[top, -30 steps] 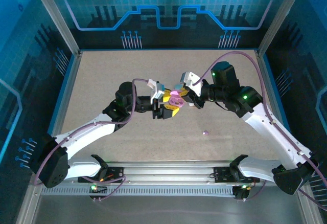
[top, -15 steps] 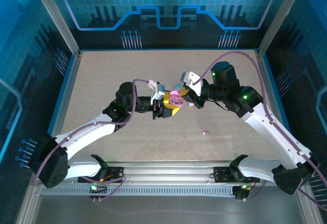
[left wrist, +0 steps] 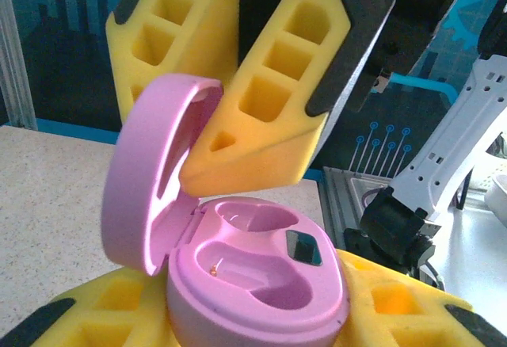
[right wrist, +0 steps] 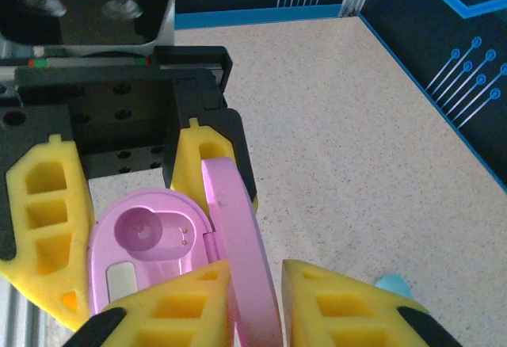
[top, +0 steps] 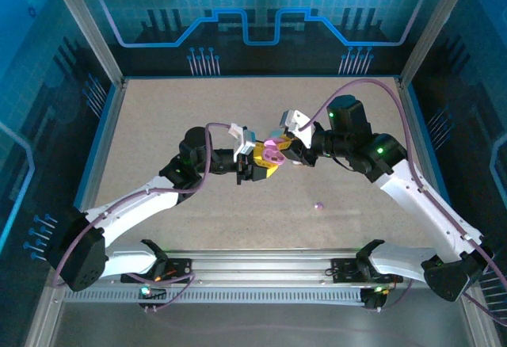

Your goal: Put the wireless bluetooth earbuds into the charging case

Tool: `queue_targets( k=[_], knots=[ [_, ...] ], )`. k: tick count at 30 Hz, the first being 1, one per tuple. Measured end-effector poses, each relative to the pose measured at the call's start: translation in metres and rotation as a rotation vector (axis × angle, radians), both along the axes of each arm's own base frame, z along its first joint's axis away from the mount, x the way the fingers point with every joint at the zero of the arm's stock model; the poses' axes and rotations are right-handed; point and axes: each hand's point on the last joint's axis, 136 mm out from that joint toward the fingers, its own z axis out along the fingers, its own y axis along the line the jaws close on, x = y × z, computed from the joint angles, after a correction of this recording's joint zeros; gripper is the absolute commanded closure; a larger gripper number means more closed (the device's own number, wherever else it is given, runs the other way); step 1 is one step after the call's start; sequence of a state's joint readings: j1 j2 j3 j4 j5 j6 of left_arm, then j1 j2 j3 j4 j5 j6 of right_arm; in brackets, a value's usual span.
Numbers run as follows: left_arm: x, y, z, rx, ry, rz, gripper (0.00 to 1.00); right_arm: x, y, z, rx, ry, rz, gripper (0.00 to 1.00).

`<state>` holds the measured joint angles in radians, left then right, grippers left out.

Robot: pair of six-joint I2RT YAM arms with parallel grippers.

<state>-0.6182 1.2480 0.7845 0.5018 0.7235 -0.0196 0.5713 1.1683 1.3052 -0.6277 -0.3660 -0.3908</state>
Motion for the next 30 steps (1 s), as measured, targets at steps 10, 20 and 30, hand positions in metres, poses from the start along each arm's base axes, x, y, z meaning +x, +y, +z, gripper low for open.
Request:
queue_targets(
  k=[10,20,30],
  knots=[
    [0.007,0.002,0.003,-0.021,-0.025,0.047,0.68,0.008,-0.009,0.025,0.071,0.061,-0.121,0.45],
    [0.019,0.013,-0.014,-0.042,-0.018,0.168,0.68,0.011,-0.052,0.068,0.296,0.184,-0.378,0.43],
    [0.017,0.026,0.007,-0.108,-0.064,0.234,0.68,0.034,-0.151,-0.1,0.269,0.795,-1.062,0.53]
  ],
)
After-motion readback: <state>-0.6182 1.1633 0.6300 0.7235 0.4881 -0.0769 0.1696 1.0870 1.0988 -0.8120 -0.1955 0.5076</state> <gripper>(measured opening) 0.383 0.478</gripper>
